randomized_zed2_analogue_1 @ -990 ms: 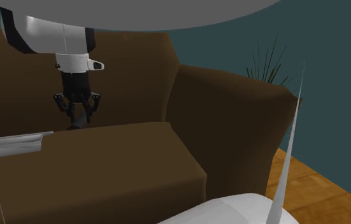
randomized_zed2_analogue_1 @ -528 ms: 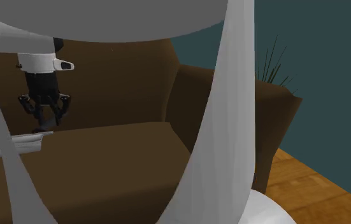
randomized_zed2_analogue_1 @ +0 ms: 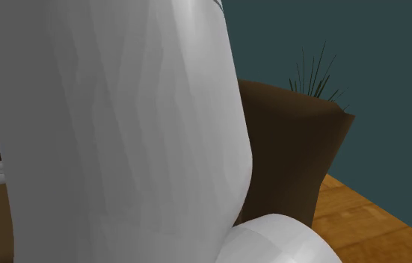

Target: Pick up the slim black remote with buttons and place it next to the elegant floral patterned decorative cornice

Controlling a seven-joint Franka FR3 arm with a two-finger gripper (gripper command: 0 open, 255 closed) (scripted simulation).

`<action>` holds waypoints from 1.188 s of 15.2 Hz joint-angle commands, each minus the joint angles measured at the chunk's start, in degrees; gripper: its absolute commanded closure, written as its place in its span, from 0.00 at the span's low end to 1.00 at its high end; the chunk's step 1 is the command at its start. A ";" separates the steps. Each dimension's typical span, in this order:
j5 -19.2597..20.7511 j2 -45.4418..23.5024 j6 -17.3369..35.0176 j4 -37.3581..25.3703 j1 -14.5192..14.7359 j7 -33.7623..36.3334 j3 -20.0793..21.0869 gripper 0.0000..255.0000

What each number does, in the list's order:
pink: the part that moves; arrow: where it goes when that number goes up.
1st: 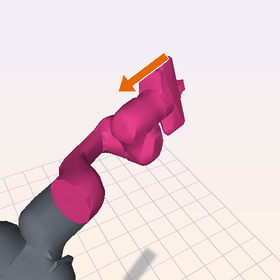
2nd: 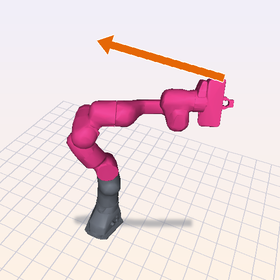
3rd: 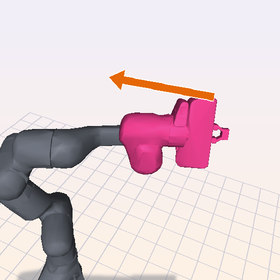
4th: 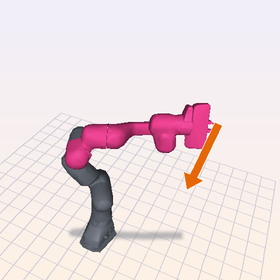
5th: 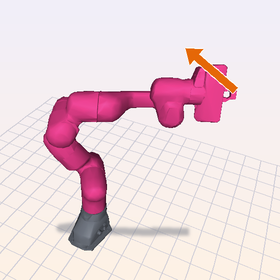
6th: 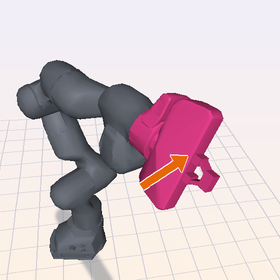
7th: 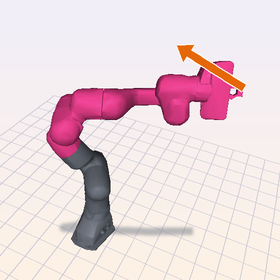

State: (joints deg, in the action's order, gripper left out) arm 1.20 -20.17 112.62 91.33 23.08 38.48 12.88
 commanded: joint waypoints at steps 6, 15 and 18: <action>1.24 -4.16 1.90 -2.29 2.35 3.02 0.45 1.00; 1.76 -6.38 7.82 1.46 2.45 3.12 0.16 1.00; 1.98 -7.31 9.71 2.43 2.51 3.18 0.04 1.00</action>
State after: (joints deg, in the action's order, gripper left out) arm 3.10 -27.12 121.75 93.57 25.60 41.69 12.98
